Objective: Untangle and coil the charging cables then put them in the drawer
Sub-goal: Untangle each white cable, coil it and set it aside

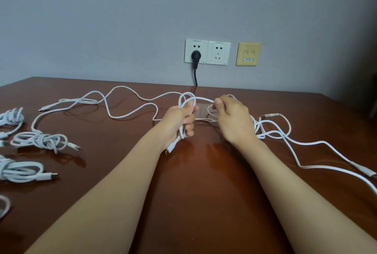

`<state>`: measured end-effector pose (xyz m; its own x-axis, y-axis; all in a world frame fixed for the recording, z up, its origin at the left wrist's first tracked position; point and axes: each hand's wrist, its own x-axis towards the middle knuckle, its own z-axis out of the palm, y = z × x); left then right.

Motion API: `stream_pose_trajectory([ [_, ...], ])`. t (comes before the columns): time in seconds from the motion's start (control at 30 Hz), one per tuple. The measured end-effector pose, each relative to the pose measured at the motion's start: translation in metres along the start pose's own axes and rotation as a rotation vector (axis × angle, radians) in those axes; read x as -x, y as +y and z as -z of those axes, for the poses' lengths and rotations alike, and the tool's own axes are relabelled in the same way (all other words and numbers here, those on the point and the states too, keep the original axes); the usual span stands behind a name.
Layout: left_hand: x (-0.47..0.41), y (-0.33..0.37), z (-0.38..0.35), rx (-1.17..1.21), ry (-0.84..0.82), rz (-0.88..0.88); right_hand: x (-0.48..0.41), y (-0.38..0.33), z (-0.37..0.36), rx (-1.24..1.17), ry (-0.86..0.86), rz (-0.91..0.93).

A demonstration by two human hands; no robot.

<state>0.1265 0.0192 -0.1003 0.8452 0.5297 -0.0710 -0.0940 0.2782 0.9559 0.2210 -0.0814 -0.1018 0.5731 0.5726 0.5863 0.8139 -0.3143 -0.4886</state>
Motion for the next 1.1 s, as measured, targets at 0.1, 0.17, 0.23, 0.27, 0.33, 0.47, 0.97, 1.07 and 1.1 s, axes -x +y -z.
stream_pose_trajectory([
  [0.1, -0.003, 0.002, 0.006, 0.123, 0.050, -0.048, 0.001, -0.003, -0.001, 0.043, -0.010, 0.032],
  [0.17, -0.003, 0.004, 0.010, 0.228, 0.086, -0.065, 0.002, -0.005, 0.001, 0.062, -0.006, 0.020],
  [0.23, -0.005, 0.004, 0.013, 0.276, 0.141, -0.078, 0.002, -0.008, 0.005, 0.129, -0.023, -0.013],
  [0.27, -0.005, 0.004, 0.014, 0.274, 0.169, -0.084, 0.002, -0.011, 0.007, 0.178, -0.036, -0.007],
  [0.33, -0.006, 0.003, 0.014, 0.261, 0.221, -0.091, 0.004, -0.018, 0.008, 0.248, -0.051, 0.048],
  [0.47, -0.008, 0.000, 0.009, 0.154, 0.260, -0.139, 0.008, -0.029, 0.001, 0.288, -0.108, 0.151],
  [0.97, -0.009, -0.009, -0.002, -0.182, 0.207, -0.278, 0.011, -0.030, -0.009, 0.230, -0.375, 0.090],
  [1.07, -0.009, -0.008, -0.001, -0.215, 0.215, -0.294, 0.012, -0.031, -0.009, 0.227, -0.364, 0.087],
  [1.1, -0.009, -0.008, -0.001, -0.244, 0.223, -0.297, 0.012, -0.031, -0.010, 0.228, -0.358, 0.088],
])
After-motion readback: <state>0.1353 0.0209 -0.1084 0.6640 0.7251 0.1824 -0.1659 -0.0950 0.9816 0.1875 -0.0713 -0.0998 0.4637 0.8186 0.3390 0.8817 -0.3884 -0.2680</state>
